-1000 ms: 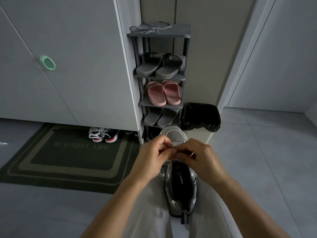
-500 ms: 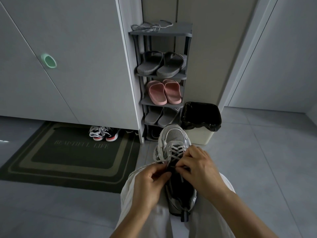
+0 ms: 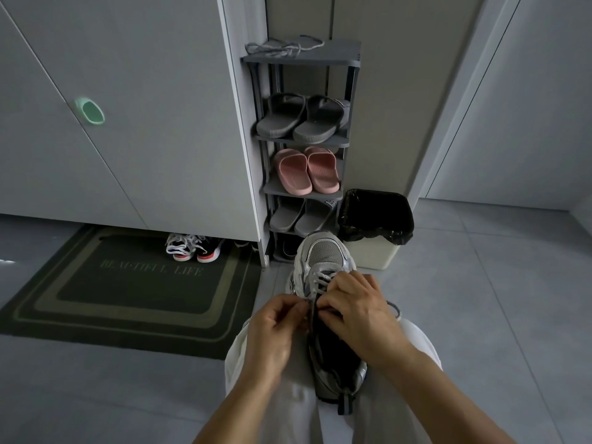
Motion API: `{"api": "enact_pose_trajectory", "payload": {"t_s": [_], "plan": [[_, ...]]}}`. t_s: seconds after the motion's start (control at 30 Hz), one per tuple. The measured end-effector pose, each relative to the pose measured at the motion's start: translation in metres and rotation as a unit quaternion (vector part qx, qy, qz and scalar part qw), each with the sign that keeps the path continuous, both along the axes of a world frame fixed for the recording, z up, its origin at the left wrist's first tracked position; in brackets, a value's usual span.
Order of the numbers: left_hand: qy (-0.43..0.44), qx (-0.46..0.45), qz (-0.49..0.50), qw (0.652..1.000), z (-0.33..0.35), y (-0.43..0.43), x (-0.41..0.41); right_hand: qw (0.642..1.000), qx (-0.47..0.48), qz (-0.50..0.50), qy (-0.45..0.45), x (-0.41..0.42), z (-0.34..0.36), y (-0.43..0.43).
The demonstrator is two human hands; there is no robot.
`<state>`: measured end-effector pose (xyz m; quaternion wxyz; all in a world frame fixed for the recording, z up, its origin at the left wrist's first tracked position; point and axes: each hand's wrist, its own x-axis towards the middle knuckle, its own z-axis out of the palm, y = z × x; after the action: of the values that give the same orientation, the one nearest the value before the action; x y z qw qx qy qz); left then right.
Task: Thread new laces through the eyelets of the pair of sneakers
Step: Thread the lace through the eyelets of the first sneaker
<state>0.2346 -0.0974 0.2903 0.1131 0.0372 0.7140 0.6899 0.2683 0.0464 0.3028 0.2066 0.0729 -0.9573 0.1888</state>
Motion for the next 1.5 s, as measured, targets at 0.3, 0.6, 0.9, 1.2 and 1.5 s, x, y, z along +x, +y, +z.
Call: {"api": "enact_pose_trajectory", "payload": {"t_s": [0.3,0.6,0.9,1.2,1.5], "plan": [[-0.183,0.239,0.215,0.929,-0.007,-0.090,-0.048,0.909,-0.344,-0.234,-0.033,0.013,-0.016,0.046],[-0.085,-0.061,0.251,0.962,-0.041,-0.122,-0.059,0.843,-0.497,-0.182,-0.098,0.012,-0.016,0.024],[0.245,-0.276,-0.117,0.922,0.006,-0.012,0.002,0.849,-0.518,-0.082,-0.073,0.004,-0.003,0.015],[0.044,-0.181,-0.098,0.978,-0.001,-0.056,-0.011,0.881,-0.455,-0.042,-0.121,0.010,0.001,0.014],[0.007,-0.231,-0.067,0.971,-0.002,-0.077,-0.024,0.872,-0.468,-0.057,-0.129,0.014,0.002,0.014]]}}
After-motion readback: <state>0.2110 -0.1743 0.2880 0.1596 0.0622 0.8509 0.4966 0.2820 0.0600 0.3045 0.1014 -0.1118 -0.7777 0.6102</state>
